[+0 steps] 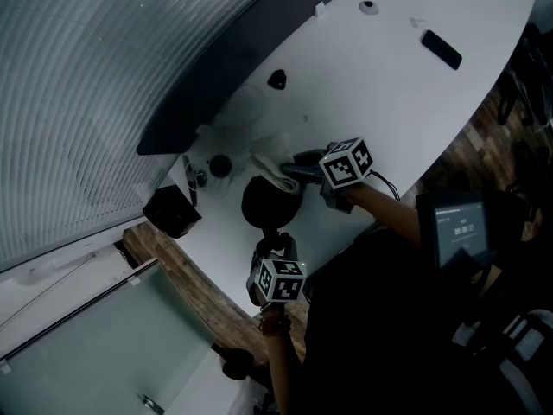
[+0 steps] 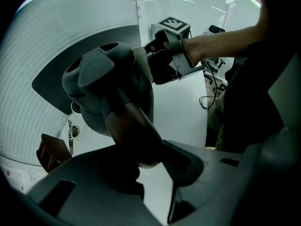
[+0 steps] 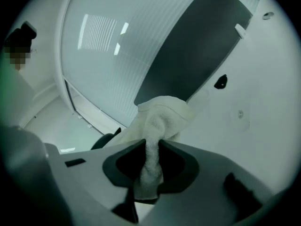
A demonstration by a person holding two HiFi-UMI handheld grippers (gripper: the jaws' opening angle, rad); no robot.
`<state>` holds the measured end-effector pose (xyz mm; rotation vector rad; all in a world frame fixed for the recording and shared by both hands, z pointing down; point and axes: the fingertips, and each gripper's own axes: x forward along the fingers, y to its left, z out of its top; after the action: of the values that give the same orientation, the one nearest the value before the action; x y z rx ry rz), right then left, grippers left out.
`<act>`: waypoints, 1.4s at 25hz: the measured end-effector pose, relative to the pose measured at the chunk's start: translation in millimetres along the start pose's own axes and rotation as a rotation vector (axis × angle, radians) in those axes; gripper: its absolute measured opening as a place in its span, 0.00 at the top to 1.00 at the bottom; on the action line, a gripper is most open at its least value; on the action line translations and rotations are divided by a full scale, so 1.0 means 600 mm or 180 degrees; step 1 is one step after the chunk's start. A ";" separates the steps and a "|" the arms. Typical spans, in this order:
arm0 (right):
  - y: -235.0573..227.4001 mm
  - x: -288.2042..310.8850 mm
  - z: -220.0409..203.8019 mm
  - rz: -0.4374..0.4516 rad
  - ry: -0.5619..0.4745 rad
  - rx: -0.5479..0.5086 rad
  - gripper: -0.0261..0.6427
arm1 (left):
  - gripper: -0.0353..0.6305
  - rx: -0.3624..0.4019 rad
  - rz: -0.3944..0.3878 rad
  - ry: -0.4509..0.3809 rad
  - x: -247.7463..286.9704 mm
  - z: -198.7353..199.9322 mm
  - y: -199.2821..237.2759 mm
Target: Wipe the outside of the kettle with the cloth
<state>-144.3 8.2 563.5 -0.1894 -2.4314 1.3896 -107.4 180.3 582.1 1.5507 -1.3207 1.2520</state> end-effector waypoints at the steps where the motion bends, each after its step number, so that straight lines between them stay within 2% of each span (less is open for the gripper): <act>1: -0.018 0.001 -0.010 -0.0073 0.0039 0.0066 0.86 | 0.76 0.0002 -0.0005 0.0000 0.001 0.000 0.000; 5: -0.091 0.002 -0.067 -0.0435 0.0275 0.0297 0.86 | 0.76 -0.0001 -0.0018 0.0008 -0.001 0.000 -0.001; 9: -0.129 -0.009 -0.114 -0.0604 0.0419 0.0556 0.86 | 0.76 -0.0016 -0.0012 0.0003 -0.002 0.002 -0.003; 12: -0.130 -0.019 -0.111 -0.0645 0.0297 0.0532 0.86 | 0.76 -0.0025 -0.0013 -0.0002 -0.002 0.002 -0.004; 14: -0.121 -0.031 -0.081 -0.0721 0.0019 0.0308 0.86 | 0.76 -0.0038 -0.0024 -0.0018 -0.003 0.002 -0.004; 16: -0.089 -0.041 -0.033 -0.0574 -0.0304 0.0082 0.86 | 0.76 -0.0053 -0.0011 -0.0052 -0.003 0.003 -0.002; 18: -0.034 -0.042 0.013 -0.0184 -0.0539 -0.0063 0.86 | 0.76 -0.0063 0.0011 -0.0073 -0.002 0.003 0.000; 20: 0.028 -0.035 0.045 0.0214 -0.0618 -0.0237 0.86 | 0.76 -0.0050 0.0011 -0.0065 -0.002 0.002 0.000; 22: 0.071 -0.019 0.055 0.0405 -0.0494 -0.0492 0.86 | 0.76 -0.0025 0.0004 -0.0057 -0.001 0.001 0.000; 24: 0.084 0.002 0.047 0.0342 -0.0249 -0.0793 0.86 | 0.76 -0.0013 0.0028 -0.0073 -0.001 0.002 -0.001; 26: 0.077 0.016 0.039 0.0222 -0.0095 -0.0958 0.86 | 0.76 -0.0020 0.0088 -0.0103 -0.002 0.003 -0.002; 31: 0.016 0.024 0.029 0.0009 -0.0034 -0.0625 0.86 | 0.76 -0.0069 0.0173 -0.0144 -0.002 0.004 -0.002; 35: -0.051 0.028 -0.006 -0.0238 0.0152 -0.0346 0.86 | 0.76 -0.0133 0.0186 -0.0180 -0.003 0.005 -0.001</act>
<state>-157.2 0.1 595.1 -0.1539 -2.4503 1.2089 -106.1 178.0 579.6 1.5381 -1.4288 1.2164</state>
